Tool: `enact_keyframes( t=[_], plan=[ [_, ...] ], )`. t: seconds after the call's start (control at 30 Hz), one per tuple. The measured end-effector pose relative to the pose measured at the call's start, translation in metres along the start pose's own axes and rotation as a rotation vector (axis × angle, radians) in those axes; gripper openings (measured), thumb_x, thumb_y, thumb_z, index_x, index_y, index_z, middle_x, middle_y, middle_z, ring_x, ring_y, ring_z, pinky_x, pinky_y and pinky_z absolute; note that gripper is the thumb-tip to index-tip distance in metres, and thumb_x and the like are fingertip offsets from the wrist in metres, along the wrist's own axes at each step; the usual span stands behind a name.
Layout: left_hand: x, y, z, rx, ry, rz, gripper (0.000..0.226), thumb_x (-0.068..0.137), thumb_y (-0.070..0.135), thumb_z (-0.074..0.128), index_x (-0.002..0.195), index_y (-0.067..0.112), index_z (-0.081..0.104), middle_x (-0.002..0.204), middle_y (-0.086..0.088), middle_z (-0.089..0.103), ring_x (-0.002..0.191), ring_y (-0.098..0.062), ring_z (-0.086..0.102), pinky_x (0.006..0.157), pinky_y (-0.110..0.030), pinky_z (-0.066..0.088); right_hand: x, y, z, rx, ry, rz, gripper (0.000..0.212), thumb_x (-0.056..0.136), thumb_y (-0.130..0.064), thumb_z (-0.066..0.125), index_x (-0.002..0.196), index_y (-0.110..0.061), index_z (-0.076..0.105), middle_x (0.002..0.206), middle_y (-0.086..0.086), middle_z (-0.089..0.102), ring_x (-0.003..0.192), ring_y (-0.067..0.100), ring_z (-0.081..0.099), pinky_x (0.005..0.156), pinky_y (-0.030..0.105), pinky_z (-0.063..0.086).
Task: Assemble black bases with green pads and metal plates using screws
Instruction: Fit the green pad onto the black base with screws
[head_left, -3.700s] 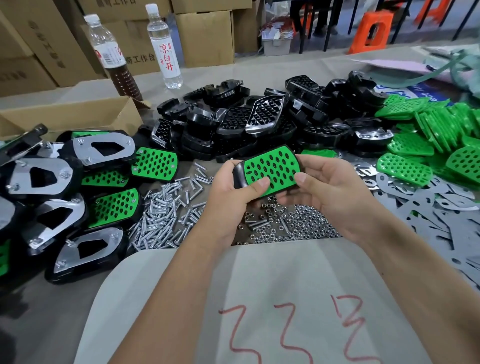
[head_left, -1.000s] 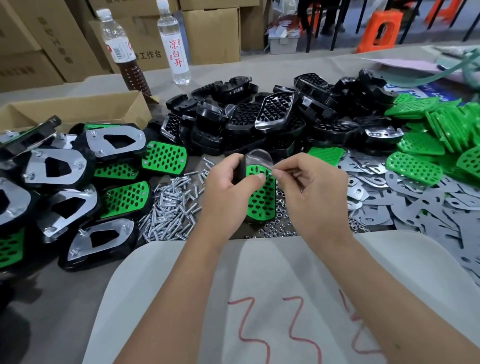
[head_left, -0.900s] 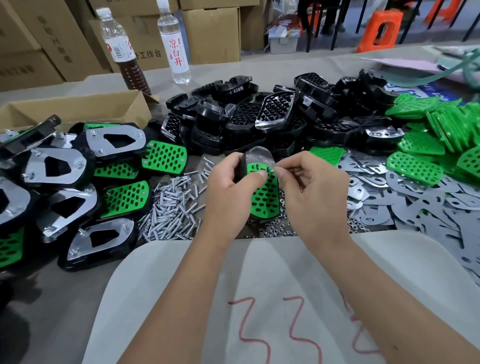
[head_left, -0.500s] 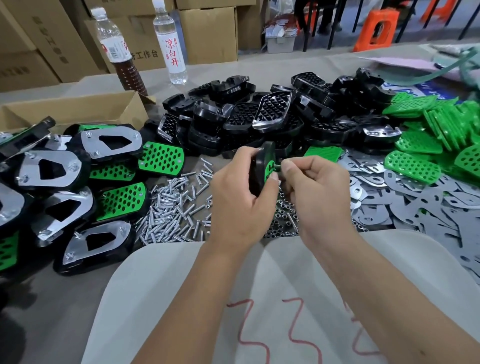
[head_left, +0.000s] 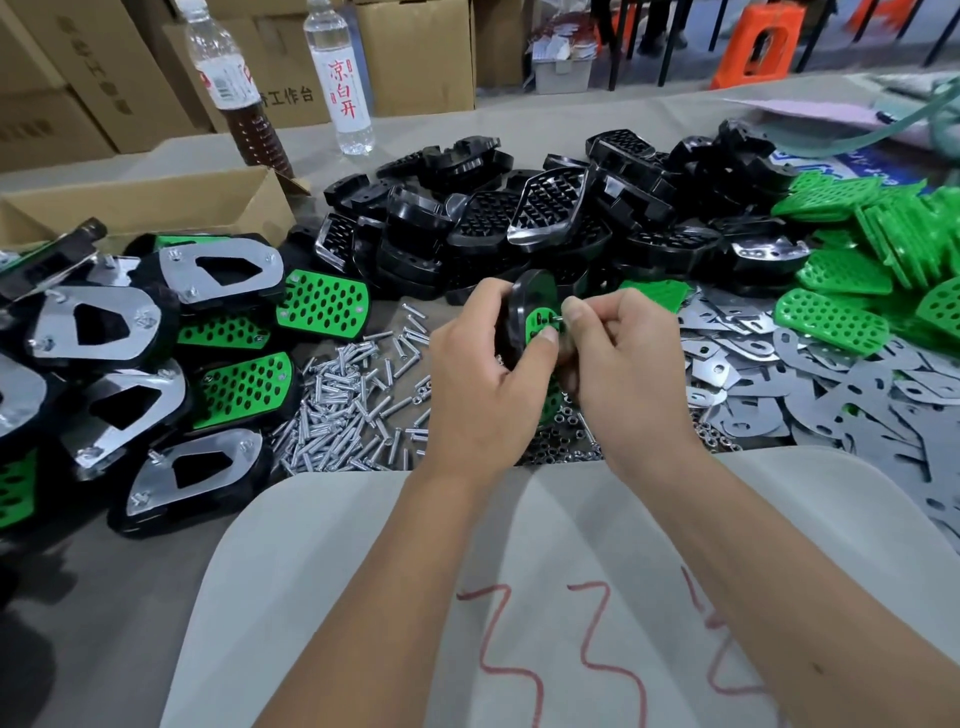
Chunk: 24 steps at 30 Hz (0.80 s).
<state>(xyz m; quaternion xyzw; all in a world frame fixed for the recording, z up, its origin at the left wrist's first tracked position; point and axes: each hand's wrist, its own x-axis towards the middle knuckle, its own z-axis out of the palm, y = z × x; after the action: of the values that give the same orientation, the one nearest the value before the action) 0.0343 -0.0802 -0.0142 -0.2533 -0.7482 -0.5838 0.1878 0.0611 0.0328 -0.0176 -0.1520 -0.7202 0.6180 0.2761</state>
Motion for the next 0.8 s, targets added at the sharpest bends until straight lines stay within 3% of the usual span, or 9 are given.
enact_keyframes(
  t=[0.1, 0.2, 0.3, 0.37, 0.47, 0.6, 0.7, 0.8],
  plan=[
    [0.001, -0.002, -0.001, -0.068, -0.005, -0.069, 0.013, 0.086, 0.008, 0.069, 0.084, 0.016, 0.059, 0.066, 0.018, 0.057, 0.060, -0.004, 0.050, 0.058, -0.014, 0.038, 0.002, 0.001, 0.001, -0.096, -0.015, -0.048, 0.019, 0.103, -0.025, 0.062, 0.087, -0.014, 0.060, 0.070, 0.011, 0.067, 0.059, 0.025, 0.058, 0.058, 0.036, 0.046],
    [0.001, -0.003, -0.002, -0.099, -0.011, -0.101, 0.016, 0.087, 0.008, 0.068, 0.081, 0.017, 0.057, 0.064, 0.016, 0.055, 0.060, -0.004, 0.047, 0.057, -0.016, 0.038, 0.003, 0.001, 0.000, -0.208, -0.035, -0.137, 0.021, 0.104, -0.024, 0.061, 0.085, -0.014, 0.058, 0.066, 0.004, 0.063, 0.056, 0.014, 0.053, 0.055, 0.024, 0.040],
    [0.002, -0.004, -0.002, -0.124, -0.055, -0.141, 0.021, 0.086, 0.009, 0.067, 0.078, 0.022, 0.054, 0.063, 0.016, 0.053, 0.060, -0.004, 0.045, 0.057, -0.018, 0.038, 0.006, 0.003, -0.001, -0.211, -0.088, -0.102, 0.022, 0.104, -0.024, 0.061, 0.084, -0.014, 0.058, 0.064, 0.003, 0.060, 0.056, 0.014, 0.049, 0.055, 0.027, 0.039],
    [0.002, -0.005, -0.001, -0.168, -0.067, -0.184, 0.014, 0.085, 0.012, 0.066, 0.078, 0.018, 0.055, 0.064, 0.011, 0.054, 0.063, -0.011, 0.047, 0.060, -0.026, 0.041, 0.007, 0.004, -0.004, -0.166, -0.129, -0.095, 0.023, 0.104, -0.022, 0.061, 0.083, -0.013, 0.056, 0.058, -0.001, 0.059, 0.051, 0.011, 0.047, 0.052, 0.026, 0.038],
    [0.004, -0.007, -0.001, -0.291, -0.036, -0.247, 0.014, 0.084, 0.015, 0.066, 0.089, 0.003, 0.064, 0.077, -0.016, 0.061, 0.072, -0.023, 0.054, 0.068, -0.041, 0.048, 0.007, 0.002, -0.007, -0.095, -0.167, -0.158, 0.024, 0.102, -0.021, 0.064, 0.082, -0.010, 0.057, 0.050, -0.002, 0.059, 0.044, 0.007, 0.047, 0.049, 0.022, 0.038],
    [0.006, -0.008, -0.005, -0.420, -0.040, -0.318, 0.013, 0.087, 0.012, 0.066, 0.097, 0.008, 0.072, 0.086, -0.011, 0.067, 0.081, -0.022, 0.062, 0.075, -0.046, 0.054, 0.011, 0.000, -0.012, 0.166, -0.214, -0.088, 0.029, 0.101, -0.027, 0.067, 0.081, -0.007, 0.058, 0.054, -0.003, 0.049, 0.043, 0.005, 0.036, 0.044, 0.017, 0.031],
    [0.004, -0.007, -0.006, -0.517, -0.037, -0.341, 0.016, 0.087, 0.010, 0.066, 0.101, 0.006, 0.073, 0.092, -0.019, 0.068, 0.085, -0.032, 0.064, 0.078, -0.057, 0.057, 0.013, 0.000, -0.019, 0.189, -0.266, 0.013, 0.024, 0.094, -0.040, 0.071, 0.089, -0.017, 0.067, 0.067, -0.005, 0.056, 0.052, 0.008, 0.046, 0.044, 0.018, 0.035],
    [0.003, -0.006, -0.007, -0.534, -0.039, -0.325, 0.016, 0.088, 0.008, 0.065, 0.102, 0.008, 0.075, 0.090, -0.017, 0.069, 0.083, -0.032, 0.066, 0.074, -0.049, 0.057, 0.011, 0.001, -0.021, 0.225, -0.416, 0.068, 0.040, 0.094, -0.049, 0.067, 0.098, -0.009, 0.069, 0.085, 0.014, 0.064, 0.076, 0.024, 0.059, 0.054, 0.033, 0.052]
  ],
)
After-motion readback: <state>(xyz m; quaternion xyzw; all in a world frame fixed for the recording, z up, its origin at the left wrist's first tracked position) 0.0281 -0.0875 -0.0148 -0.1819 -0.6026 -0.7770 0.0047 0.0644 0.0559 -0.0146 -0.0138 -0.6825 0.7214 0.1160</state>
